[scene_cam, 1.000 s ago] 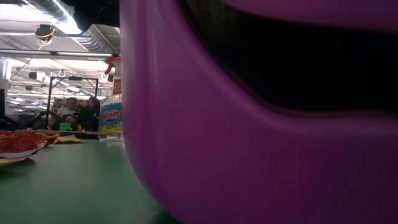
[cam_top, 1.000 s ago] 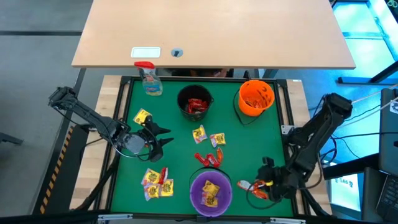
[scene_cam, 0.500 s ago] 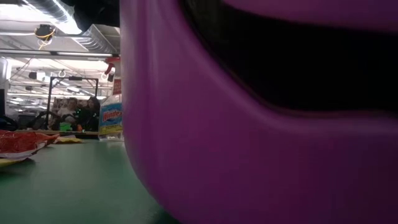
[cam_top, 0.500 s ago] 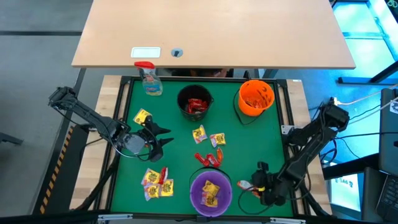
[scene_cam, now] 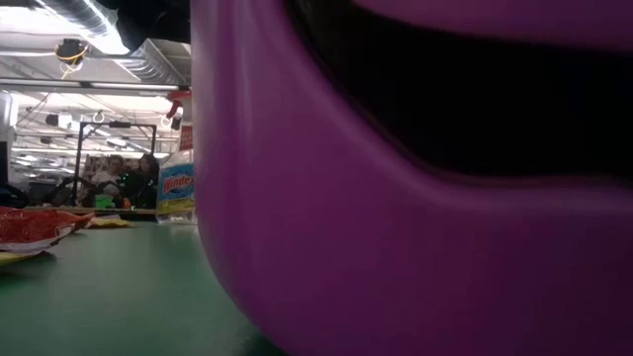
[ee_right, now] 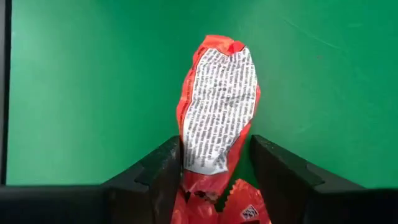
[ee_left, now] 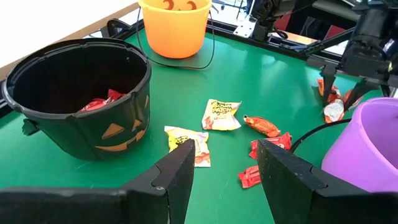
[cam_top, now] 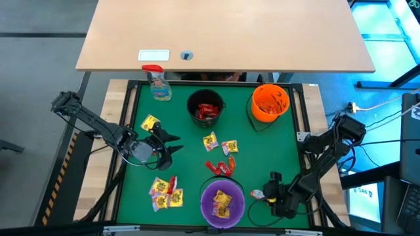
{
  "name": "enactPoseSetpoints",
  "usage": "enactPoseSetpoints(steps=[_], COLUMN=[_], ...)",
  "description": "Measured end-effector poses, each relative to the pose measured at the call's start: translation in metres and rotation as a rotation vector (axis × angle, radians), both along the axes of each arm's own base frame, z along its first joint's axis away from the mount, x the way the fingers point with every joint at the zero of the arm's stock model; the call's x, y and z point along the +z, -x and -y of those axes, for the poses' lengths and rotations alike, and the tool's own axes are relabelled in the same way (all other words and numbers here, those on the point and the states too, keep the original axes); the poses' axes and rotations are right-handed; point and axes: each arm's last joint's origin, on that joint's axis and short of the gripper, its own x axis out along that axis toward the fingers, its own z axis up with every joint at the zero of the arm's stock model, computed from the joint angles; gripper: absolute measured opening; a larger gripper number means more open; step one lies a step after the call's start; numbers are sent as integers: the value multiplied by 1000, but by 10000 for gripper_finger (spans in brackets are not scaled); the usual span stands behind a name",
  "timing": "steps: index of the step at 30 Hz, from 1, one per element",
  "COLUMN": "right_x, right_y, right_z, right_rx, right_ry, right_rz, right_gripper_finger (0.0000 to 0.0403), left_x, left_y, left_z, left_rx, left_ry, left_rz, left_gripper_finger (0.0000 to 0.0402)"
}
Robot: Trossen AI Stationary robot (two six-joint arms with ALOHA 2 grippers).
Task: Sort candy
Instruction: Put the orange chocolate into the orange bucket
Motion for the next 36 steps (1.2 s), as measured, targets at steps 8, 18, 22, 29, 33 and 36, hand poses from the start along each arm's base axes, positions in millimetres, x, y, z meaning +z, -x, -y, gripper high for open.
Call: enactPoseSetpoints(steps=[8, 18, 22, 29, 33, 36], right_x=[-1, 16, 32, 70, 93, 107], right_y=[1, 6, 10, 25, 37, 42], right_z=[2, 9, 20, 58, 88, 113], right_rx=[6, -5, -70, -273, -438, -552], right_ry=[24, 5, 37, 186, 269, 312], right_rz=[-13, -10, 56, 302, 513, 603], right_gripper_finger=[93, 13, 35, 26, 21, 24], left_x=[0, 0, 0, 1, 2, 2], left_y=[0, 0, 0, -1, -1, -1], left_z=[0, 0, 0, 0, 1, 1], left_rx=[1, 1, 1, 1, 1, 1], left_ry=[2, 2, 2, 10, 13, 13], left_rz=[1, 2, 2, 17, 23, 23], left_gripper_finger=[163, 163, 163, 163, 163, 163])
